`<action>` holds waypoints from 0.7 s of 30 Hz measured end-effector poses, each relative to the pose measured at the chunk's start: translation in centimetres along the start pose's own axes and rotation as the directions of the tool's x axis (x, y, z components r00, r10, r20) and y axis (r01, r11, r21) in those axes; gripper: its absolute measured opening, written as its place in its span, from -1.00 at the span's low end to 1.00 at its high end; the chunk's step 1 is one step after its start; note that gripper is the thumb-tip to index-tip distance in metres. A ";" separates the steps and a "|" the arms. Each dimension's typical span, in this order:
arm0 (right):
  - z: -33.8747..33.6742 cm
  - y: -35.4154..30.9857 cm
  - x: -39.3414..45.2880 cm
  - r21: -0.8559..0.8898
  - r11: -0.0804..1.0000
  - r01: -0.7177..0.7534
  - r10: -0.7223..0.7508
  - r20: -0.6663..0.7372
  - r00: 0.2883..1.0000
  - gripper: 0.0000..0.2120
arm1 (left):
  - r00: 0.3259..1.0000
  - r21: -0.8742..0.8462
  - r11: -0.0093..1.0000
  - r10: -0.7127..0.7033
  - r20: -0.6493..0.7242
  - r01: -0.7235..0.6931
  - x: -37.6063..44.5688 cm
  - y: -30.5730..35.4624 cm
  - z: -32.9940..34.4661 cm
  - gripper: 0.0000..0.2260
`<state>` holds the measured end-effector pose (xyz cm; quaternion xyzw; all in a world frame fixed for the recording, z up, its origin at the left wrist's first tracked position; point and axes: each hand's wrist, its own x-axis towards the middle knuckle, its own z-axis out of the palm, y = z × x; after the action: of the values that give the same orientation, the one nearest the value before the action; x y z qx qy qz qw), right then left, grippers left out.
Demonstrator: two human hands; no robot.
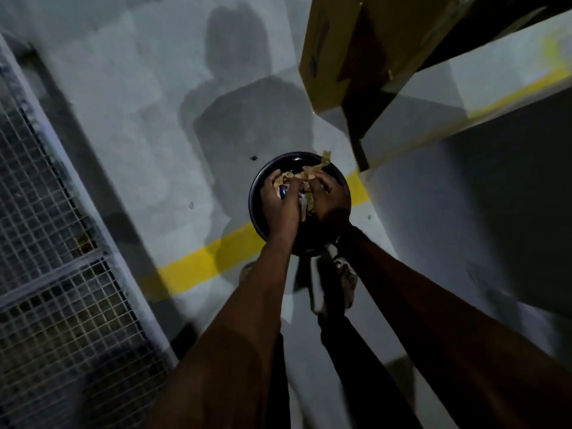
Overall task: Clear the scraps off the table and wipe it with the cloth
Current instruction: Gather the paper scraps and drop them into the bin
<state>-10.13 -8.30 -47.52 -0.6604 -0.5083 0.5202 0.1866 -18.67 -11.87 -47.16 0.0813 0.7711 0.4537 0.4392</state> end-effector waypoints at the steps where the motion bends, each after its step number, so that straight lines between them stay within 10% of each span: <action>1: 0.3 0.8 0.7 -0.028 1.000 -0.008 0.009 0.039 0.999 -0.69 | 1.000 0.017 1.000 -0.006 0.014 0.005 0.6 -0.8 0.0 -0.60; 21: -2.6 1.2 -2.2 -0.031 0.999 0.026 -0.023 0.090 0.996 -0.76 | 0.999 0.129 0.991 -0.042 0.005 0.041 -1.2 -1.8 -4.5 -0.84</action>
<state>-7.20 -10.00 -46.32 -0.6330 -0.5325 0.5388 0.1595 -20.85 -16.38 -46.93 0.0949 0.7986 0.3936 0.4454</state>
